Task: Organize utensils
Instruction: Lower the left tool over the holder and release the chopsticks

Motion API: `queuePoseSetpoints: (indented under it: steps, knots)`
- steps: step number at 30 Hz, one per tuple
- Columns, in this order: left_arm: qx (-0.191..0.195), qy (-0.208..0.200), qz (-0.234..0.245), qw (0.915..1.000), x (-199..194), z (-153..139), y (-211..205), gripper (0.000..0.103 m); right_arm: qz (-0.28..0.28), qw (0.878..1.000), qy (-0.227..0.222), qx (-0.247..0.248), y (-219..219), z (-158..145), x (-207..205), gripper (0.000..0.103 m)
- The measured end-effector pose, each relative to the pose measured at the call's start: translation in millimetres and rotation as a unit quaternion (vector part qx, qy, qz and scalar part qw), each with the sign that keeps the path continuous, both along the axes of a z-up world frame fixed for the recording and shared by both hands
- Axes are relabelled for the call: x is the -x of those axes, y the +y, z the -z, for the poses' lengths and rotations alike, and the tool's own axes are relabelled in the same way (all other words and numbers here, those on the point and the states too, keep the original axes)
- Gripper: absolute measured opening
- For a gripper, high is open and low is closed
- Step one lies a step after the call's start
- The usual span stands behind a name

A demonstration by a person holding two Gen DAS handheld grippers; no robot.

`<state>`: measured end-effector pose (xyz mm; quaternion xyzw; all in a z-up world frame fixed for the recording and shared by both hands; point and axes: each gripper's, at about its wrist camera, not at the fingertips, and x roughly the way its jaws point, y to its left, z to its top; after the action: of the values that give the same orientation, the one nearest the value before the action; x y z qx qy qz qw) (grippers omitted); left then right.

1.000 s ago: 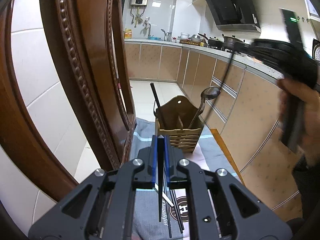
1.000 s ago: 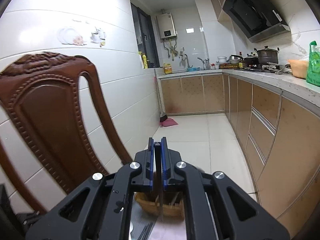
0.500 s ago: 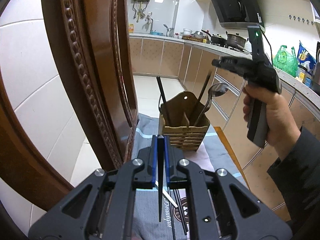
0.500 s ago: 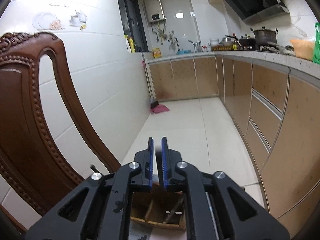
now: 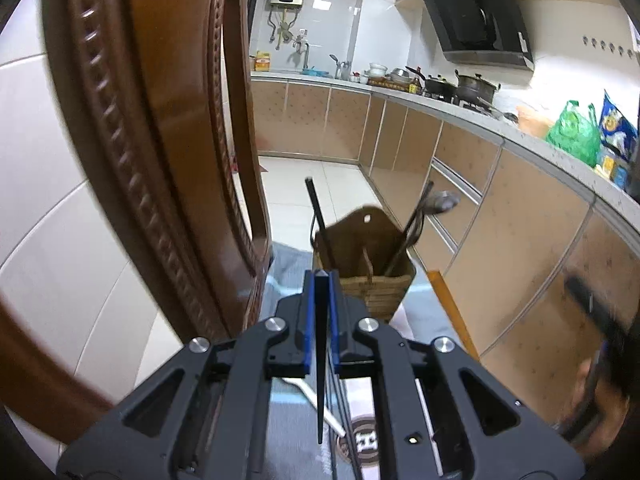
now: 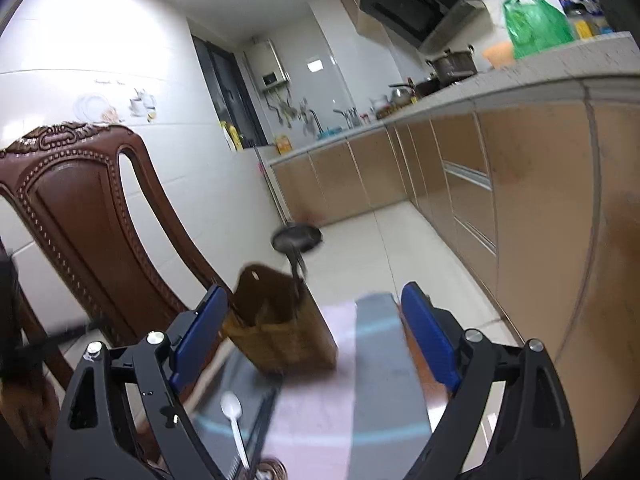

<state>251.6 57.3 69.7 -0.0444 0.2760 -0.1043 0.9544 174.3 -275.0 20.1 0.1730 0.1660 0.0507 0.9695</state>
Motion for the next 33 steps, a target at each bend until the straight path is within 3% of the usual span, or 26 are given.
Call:
queuePoseSetpoints:
  steps: [10, 15, 22, 28, 29, 30, 31, 32, 33]
  knots:
    - [0.006, -0.048, -0.014, 0.9987, -80.2, -81.0, -34.8, 0.006, -0.013, 0.999, 0.029, -0.017, -19.2, 14.9, -11.0, 0.087]
    - [0.01, -0.063, -0.022, 0.9977, -126.3, -92.6, -49.2, 0.006, -0.012, 0.999, 0.031, -0.024, -23.0, 16.3, -12.9, 0.087]
    - [0.017, -0.042, -0.037, 0.9983, -178.0, -60.2, -58.4, 0.006, -0.014, 0.999, 0.04, -0.024, -25.3, 20.8, -17.0, 0.087]
    - [0.021, 0.033, -0.013, 0.9991, -203.8, 4.8, -65.4, 0.008, -0.024, 0.998, 0.048, -0.021, -17.8, 21.5, -23.7, 0.087]
    - [0.013, 0.043, -0.012, 0.9989, -204.4, 15.6, -65.6, 0.018, -0.026, 0.998, 0.047, -0.021, -16.8, 21.6, -23.8, 0.087]
    - [0.006, 0.05, -0.011, 0.9987, -203.6, 23.3, -64.8, 0.045, -0.028, 0.998, 0.047, -0.02, -15.3, 21.6, -23.8, 0.087]
    - [0.003, 0.052, -0.009, 0.9986, -201.4, 27.2, -64.6, 0.059, -0.031, 0.998, 0.047, -0.019, -13.3, 21.5, -24.3, 0.087]
    - [-0.001, 0.048, -0.005, 0.9988, -195.0, 29.4, -63.8, 0.068, -0.033, 0.998, 0.047, -0.019, -11.9, 21.6, -23.9, 0.087]
    - [-0.015, 0.039, -0.007, 0.9991, -184.1, 29.2, -62.6, 0.068, -0.035, 0.998, 0.048, -0.018, -10.9, 21.4, -24.3, 0.087]
